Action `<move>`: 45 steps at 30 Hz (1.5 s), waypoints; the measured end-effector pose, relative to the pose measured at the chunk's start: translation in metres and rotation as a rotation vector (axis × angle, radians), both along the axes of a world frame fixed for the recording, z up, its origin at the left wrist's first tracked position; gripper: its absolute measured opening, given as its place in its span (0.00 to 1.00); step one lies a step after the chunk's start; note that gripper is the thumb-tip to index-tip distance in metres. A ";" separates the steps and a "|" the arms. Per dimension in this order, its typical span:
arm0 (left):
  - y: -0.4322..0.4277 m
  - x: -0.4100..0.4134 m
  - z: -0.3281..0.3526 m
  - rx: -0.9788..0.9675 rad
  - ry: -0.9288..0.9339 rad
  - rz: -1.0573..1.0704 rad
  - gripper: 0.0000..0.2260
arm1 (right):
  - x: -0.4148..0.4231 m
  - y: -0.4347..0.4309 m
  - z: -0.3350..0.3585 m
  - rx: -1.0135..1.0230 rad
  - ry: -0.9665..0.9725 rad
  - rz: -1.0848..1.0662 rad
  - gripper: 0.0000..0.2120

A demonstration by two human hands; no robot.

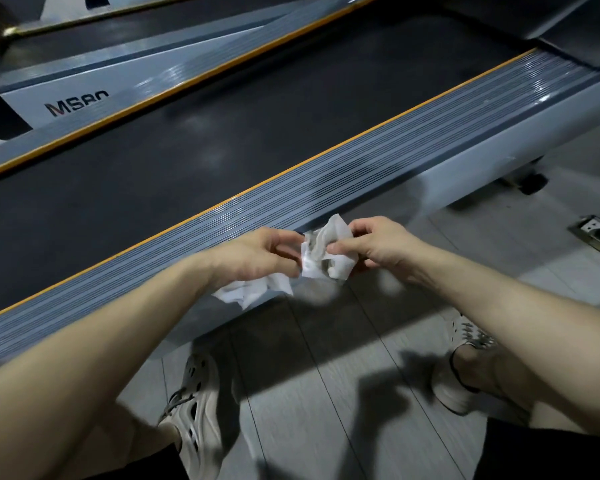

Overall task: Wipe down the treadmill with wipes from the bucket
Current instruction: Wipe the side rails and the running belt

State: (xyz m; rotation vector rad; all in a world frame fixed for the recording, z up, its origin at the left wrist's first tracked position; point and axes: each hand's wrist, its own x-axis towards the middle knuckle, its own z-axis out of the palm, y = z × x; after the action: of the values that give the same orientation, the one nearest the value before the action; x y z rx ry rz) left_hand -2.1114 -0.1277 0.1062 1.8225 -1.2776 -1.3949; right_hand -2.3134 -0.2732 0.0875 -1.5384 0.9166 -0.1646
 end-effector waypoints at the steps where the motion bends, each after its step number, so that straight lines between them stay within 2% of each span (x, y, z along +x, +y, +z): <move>1: -0.001 -0.003 0.000 0.001 0.016 0.000 0.17 | 0.001 0.004 -0.001 -0.014 0.012 -0.033 0.12; 4: -0.005 -0.013 0.001 0.008 -0.046 0.029 0.23 | 0.006 0.012 -0.005 -0.087 0.037 -0.095 0.15; 8: -0.008 -0.017 -0.001 -0.043 -0.097 0.118 0.16 | 0.006 0.016 -0.006 -0.118 -0.009 -0.093 0.15; 11: -0.009 -0.010 -0.008 -0.073 -0.094 0.225 0.06 | 0.006 0.016 -0.002 0.047 -0.103 -0.040 0.10; 13: -0.008 -0.007 -0.009 -0.072 -0.052 0.319 0.05 | 0.006 0.014 -0.005 0.162 -0.163 -0.094 0.06; 16: -0.005 -0.009 -0.010 -0.078 0.120 0.528 0.05 | 0.000 0.023 -0.010 0.281 -0.117 -0.143 0.04; 18: -0.006 -0.012 -0.013 -0.073 0.224 0.636 0.06 | -0.002 0.039 -0.013 0.360 -0.080 -0.094 0.12; 21: -0.009 -0.017 -0.021 -0.064 0.364 0.679 0.08 | 0.005 0.059 -0.014 0.443 -0.081 -0.066 0.28; 23: -0.009 -0.022 -0.024 -0.037 0.424 0.677 0.07 | 0.011 0.067 -0.017 0.488 -0.102 -0.079 0.33; 24: -0.009 -0.025 -0.024 -0.022 0.452 0.665 0.07 | 0.013 0.069 -0.019 0.500 -0.119 -0.088 0.33; 26: -0.008 -0.031 -0.022 0.001 0.474 0.643 0.09 | 0.015 0.071 -0.025 0.477 -0.137 -0.113 0.29; 29: -0.010 -0.030 -0.023 -0.023 0.415 0.645 0.05 | 0.011 0.068 -0.029 0.381 -0.064 -0.149 0.24; 32: -0.013 -0.017 -0.019 -0.090 0.305 0.699 0.07 | 0.003 0.057 -0.034 0.259 0.034 -0.150 0.12; 35: -0.011 0.001 -0.012 -0.124 0.303 0.717 0.05 | -0.003 0.042 -0.040 0.142 0.096 -0.244 0.05; 36: -0.010 0.005 -0.011 -0.129 0.331 0.697 0.05 | -0.003 0.036 -0.040 0.107 0.101 -0.279 0.04; 40: -0.005 0.012 -0.005 -0.131 0.462 0.563 0.17 | -0.001 0.019 -0.034 0.005 0.052 -0.337 0.06; 42: -0.003 0.012 -0.003 -0.141 0.445 0.488 0.22 | 0.000 0.014 -0.033 -0.011 0.011 -0.334 0.07; 45: 0.004 0.009 0.001 -0.121 0.407 0.337 0.25 | 0.005 0.013 -0.034 -0.010 -0.026 -0.274 0.07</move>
State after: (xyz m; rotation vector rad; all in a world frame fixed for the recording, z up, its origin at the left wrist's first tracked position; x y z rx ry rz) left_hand -2.1028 -0.1233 0.1070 1.4890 -0.7881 -1.3730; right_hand -2.3087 -0.2600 0.0538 -1.4116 1.1054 -0.3848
